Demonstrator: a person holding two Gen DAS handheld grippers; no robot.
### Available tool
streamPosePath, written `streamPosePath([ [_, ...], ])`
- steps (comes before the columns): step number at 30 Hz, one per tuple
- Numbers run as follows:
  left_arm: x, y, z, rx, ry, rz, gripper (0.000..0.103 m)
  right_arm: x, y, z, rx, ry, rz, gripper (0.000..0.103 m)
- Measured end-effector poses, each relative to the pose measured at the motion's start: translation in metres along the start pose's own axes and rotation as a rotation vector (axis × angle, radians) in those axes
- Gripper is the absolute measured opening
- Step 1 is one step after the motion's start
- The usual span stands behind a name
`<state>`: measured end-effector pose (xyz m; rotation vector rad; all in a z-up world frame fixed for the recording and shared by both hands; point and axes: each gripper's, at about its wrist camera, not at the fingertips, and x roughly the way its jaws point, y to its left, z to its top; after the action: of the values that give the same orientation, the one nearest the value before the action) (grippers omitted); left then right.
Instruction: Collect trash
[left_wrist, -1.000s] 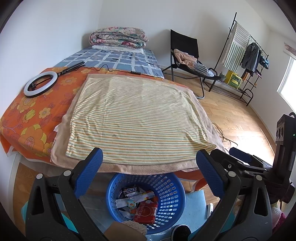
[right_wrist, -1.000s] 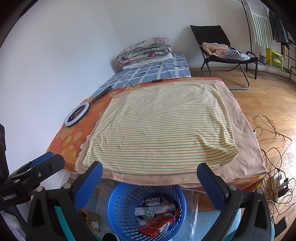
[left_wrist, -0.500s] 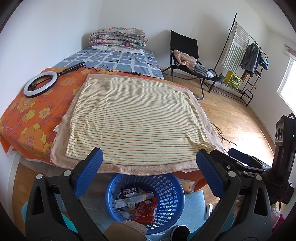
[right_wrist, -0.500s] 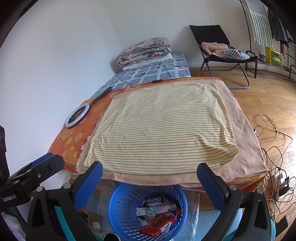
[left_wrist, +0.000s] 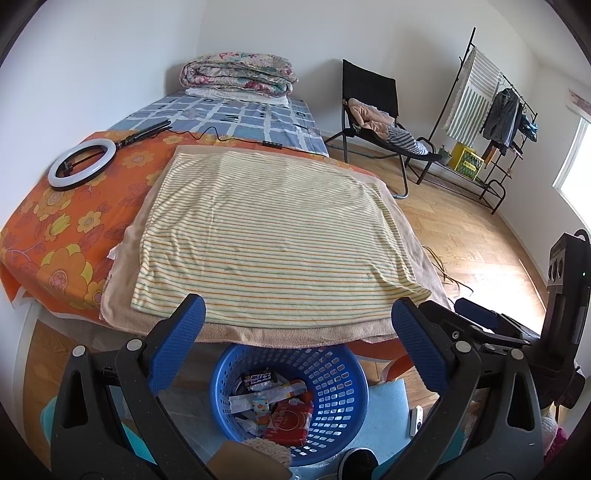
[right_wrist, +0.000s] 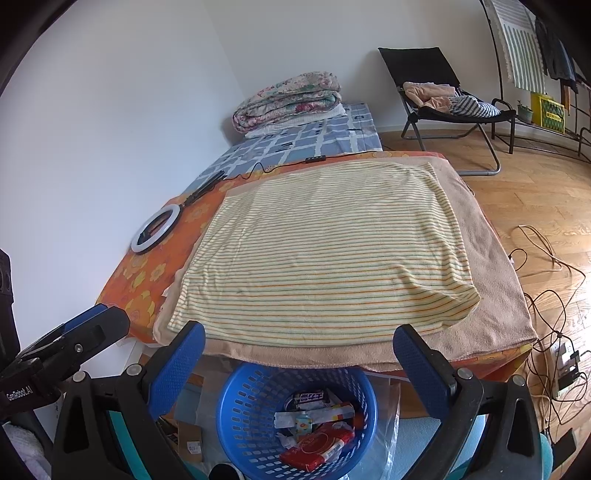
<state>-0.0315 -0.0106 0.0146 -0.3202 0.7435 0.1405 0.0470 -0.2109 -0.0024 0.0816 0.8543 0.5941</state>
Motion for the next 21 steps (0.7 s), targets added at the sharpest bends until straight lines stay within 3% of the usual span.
streamPosePath([
  [21,0.0013,0.0011,-0.0002,-0.009,0.002,-0.006,0.102,0.0067,-0.0048,-0.0023,0.024,0.023,-0.002,0.103],
])
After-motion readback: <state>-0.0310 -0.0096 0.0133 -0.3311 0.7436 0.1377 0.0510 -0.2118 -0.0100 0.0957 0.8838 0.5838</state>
